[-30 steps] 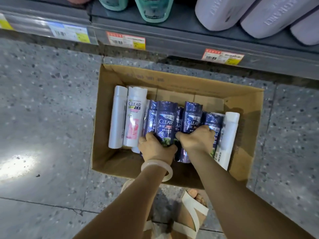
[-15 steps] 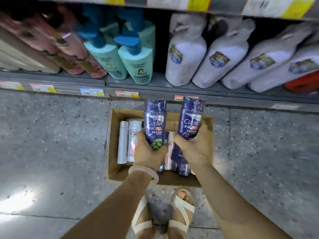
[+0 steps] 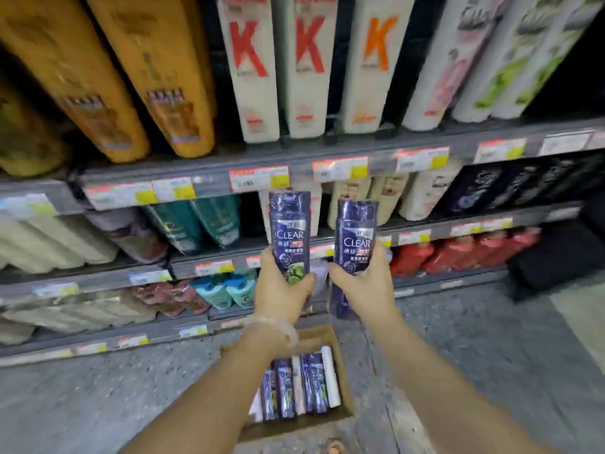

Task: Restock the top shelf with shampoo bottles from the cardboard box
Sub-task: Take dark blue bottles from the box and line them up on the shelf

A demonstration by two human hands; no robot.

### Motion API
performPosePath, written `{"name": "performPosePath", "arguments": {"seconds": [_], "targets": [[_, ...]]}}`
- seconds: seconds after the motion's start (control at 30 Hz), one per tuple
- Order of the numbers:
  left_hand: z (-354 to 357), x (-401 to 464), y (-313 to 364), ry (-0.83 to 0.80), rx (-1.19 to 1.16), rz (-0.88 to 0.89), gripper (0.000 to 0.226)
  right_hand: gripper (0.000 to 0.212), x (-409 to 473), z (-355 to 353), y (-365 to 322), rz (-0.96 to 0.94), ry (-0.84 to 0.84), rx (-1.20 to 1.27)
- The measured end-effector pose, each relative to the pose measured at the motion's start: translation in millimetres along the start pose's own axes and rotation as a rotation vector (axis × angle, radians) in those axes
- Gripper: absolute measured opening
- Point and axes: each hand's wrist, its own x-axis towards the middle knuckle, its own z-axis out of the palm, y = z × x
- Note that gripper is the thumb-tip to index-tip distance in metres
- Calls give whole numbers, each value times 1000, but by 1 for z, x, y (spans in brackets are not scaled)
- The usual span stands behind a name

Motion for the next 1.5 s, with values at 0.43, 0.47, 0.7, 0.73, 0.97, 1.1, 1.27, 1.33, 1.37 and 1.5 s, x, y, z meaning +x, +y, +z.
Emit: {"name": "performPosePath", "arguments": {"seconds": [0.43,0.47,0.7,0.73,0.97,1.1,1.27,1.33,1.37,1.5], "targets": [[61,-72,237,-122,2,377,51,48,-11,-196,-190,-271,230,53],[72,-80,251,-123,9,401,50,48,-11,-215,-195,-286,240,59],[187,-139,326,-140,-35,505,44,52,-6,-361,-206,-373,268,95],[204,-148,334,-144,-47,506,44,49,-5,-382,-207,-389,272,88],[303,-183,375,-155,-60,523,51,47,11,-501,-193,-398,311,16],[338,-173,389,-172,-68,495,54,48,37,-539,-191,-389,314,42],[359,-140,418,-129,-69,531,50,47,88,-557,-206,-425,313,94],[365,-124,434,-108,-88,565,46,43,115,-560,-216,-450,305,101],[368,-114,442,-100,-100,578,47,41,129,-560,-223,-460,296,104],[377,-76,476,-70,-141,601,53,51,190,-559,-263,-518,280,109]]}}
